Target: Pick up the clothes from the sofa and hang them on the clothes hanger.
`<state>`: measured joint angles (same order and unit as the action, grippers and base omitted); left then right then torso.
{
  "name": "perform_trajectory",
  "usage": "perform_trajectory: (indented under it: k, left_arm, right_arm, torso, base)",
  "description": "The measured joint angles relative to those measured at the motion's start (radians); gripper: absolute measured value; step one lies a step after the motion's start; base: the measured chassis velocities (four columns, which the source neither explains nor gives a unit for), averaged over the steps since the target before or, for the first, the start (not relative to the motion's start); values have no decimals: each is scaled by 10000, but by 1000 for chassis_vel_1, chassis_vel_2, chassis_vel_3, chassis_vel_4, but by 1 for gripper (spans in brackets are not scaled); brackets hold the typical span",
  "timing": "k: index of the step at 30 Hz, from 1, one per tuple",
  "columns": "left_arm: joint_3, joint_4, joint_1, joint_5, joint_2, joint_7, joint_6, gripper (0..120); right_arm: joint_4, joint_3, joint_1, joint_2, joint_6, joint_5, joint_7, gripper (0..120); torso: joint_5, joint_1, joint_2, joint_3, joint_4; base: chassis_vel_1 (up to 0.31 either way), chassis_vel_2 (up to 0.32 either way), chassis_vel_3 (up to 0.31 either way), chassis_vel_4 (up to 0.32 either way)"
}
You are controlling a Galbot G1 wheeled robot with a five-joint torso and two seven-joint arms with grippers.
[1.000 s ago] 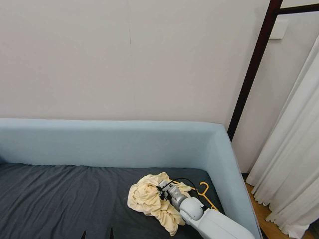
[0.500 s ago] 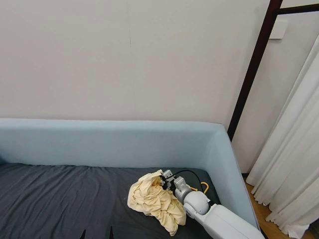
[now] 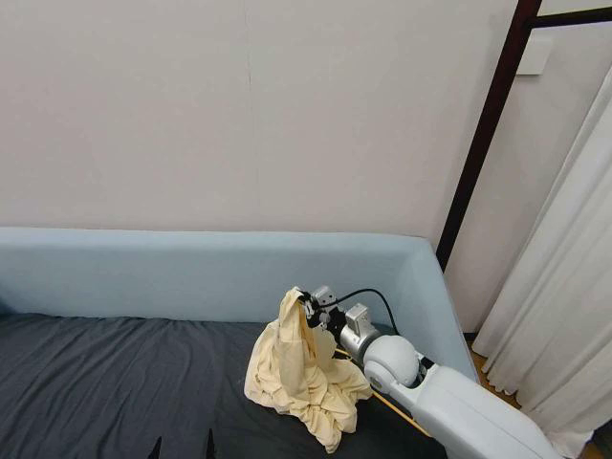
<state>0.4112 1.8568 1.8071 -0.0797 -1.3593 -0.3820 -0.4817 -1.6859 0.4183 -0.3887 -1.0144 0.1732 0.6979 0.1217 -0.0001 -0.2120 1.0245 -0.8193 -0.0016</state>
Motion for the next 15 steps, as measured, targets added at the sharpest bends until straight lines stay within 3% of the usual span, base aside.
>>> perform_trajectory:
  k: [10,15]
  left_arm:
    - [74,41,-75,-193,-64,-72,45,100]
    - [148,41,-146,-320,-112,-130,83,100]
  right_arm:
    - [-487,741,2171,-52,215,1409,288,0]
    - [-556,1299,3398,-433,284,2216,507,0]
  torso:
    - [-1,-1,0,0,0]
    - [0,0,-1,0,-1]
  base:
    - [0,0,0,0]
    - [0,0,0,0]
